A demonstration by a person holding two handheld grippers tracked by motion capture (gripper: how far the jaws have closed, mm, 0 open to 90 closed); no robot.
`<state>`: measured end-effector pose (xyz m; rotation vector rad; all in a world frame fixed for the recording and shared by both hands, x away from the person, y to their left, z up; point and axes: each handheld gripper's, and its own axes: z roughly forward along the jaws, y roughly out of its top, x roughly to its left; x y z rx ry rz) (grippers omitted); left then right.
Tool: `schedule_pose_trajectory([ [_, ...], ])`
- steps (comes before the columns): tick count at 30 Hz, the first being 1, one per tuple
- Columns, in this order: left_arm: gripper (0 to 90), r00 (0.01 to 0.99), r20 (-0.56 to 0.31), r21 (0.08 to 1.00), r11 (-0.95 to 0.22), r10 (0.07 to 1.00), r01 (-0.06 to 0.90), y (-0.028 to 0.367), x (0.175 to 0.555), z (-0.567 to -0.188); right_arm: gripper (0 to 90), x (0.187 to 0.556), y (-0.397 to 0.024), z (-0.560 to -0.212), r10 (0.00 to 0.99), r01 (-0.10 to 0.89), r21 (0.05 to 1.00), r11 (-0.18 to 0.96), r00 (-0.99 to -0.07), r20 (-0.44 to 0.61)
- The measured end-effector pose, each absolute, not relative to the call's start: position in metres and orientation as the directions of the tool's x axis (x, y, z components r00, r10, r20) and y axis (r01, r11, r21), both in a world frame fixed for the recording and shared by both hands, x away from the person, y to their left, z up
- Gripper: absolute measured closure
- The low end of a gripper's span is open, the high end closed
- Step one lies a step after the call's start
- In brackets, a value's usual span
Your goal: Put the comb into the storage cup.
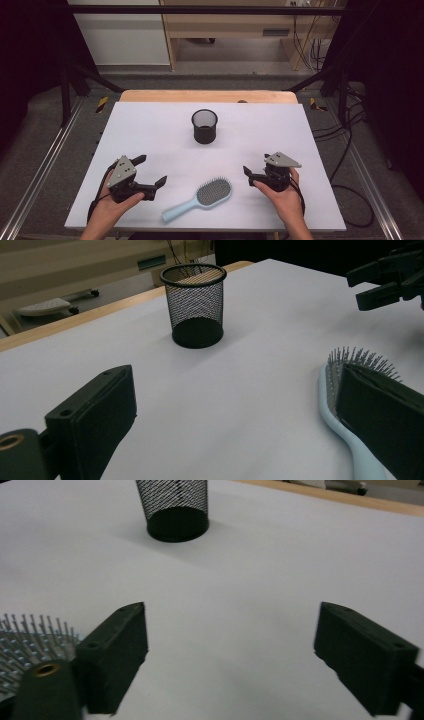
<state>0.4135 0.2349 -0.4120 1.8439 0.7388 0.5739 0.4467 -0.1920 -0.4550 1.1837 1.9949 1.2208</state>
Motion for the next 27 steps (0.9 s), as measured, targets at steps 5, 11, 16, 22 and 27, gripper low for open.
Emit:
schedule_pose_trajectory([
  [5,3.1,0.718,0.047,0.929,-0.295,0.695,0.225,0.223,0.421,-0.408,5.4,0.445,-0.204,-0.457,0.884,0.36,0.913,0.193,-0.467,-0.003],
  [11,3.1,0.743,0.028,0.928,-0.294,0.669,0.23,0.209,0.423,-0.41,6.0,0.446,-0.216,-0.457,0.889,0.333,0.928,0.168,-0.458,0.004],
  [16,3.1,0.76,0.018,0.915,-0.317,0.649,0.249,0.199,0.418,-0.421,5.5,0.442,-0.217,-0.457,0.892,0.338,0.922,0.19,-0.453,-0.018],
  [22,3.4,0.761,0.02,0.885,-0.366,0.648,0.288,0.195,0.406,-0.435,5.3,0.442,-0.22,-0.457,0.897,0.34,0.922,0.187,-0.442,-0.019],
  [27,3.2,0.792,0.017,0.861,-0.411,0.61,0.299,0.184,0.401,-0.438,5.2,0.444,-0.224,-0.457,0.902,0.346,0.921,0.176,-0.431,-0.011],
])
